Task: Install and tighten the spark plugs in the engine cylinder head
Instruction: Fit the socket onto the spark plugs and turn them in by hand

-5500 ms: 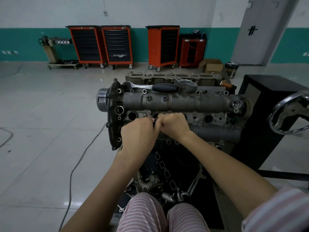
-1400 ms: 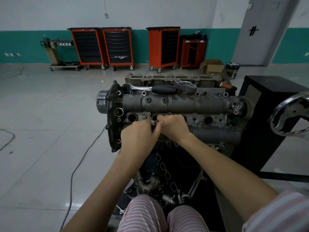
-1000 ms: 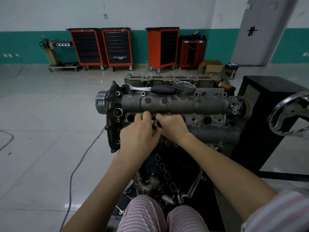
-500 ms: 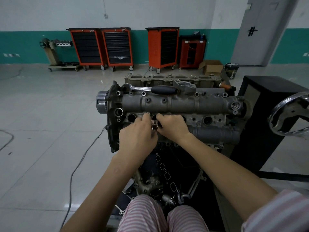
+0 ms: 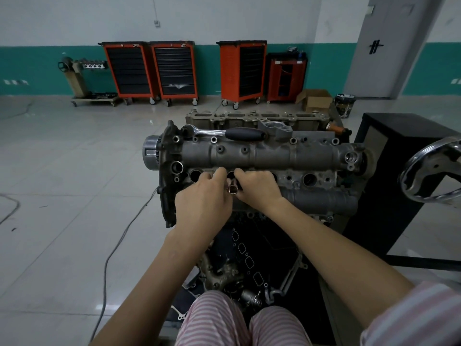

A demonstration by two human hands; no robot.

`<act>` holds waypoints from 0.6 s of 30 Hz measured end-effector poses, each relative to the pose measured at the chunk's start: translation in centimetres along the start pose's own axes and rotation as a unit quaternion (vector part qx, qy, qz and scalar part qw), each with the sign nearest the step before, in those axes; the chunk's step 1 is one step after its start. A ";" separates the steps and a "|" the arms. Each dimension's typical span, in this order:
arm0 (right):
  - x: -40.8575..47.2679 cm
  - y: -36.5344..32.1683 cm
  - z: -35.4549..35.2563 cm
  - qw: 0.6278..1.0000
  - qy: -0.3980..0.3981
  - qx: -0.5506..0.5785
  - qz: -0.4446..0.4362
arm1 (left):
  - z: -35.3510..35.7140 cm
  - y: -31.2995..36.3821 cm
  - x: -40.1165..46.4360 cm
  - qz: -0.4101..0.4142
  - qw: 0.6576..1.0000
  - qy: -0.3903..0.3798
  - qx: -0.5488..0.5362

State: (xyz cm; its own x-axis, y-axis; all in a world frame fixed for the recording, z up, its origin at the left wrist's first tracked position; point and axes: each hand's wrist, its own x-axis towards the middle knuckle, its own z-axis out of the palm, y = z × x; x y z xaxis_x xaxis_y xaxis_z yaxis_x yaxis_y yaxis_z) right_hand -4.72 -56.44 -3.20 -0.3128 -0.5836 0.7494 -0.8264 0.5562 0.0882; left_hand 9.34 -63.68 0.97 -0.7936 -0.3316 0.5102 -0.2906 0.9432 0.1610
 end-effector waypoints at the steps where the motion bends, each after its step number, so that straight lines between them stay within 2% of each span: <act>1: 0.0 0.0 0.0 1.000 0.000 0.004 -0.001 | 0.1 -0.1 0.0 -0.005 1.000 -0.008 -0.004; 5: -0.1 0.2 -0.1 1.000 0.001 0.023 -0.011 | 0.6 0.3 -0.3 -0.002 0.999 -0.041 -0.024; 11: -0.1 0.1 -0.1 0.999 0.035 0.023 -0.009 | 0.8 0.6 0.3 -0.021 0.999 0.012 0.038; 15: 0.1 -0.2 -0.3 1.000 0.006 0.026 0.008 | 0.6 0.2 0.2 0.026 0.999 0.022 0.012; 18: 0.1 0.0 -0.3 0.999 -0.024 0.032 0.005 | 0.5 0.3 0.1 0.018 1.000 0.007 0.000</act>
State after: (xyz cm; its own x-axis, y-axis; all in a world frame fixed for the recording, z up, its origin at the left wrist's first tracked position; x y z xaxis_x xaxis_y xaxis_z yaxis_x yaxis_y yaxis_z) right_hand -4.60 -56.33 -2.98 -0.3423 -0.6064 0.7177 -0.8507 0.5243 0.0373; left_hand 8.90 -63.44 0.66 -0.7962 -0.2969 0.5273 -0.2621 0.9546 0.1418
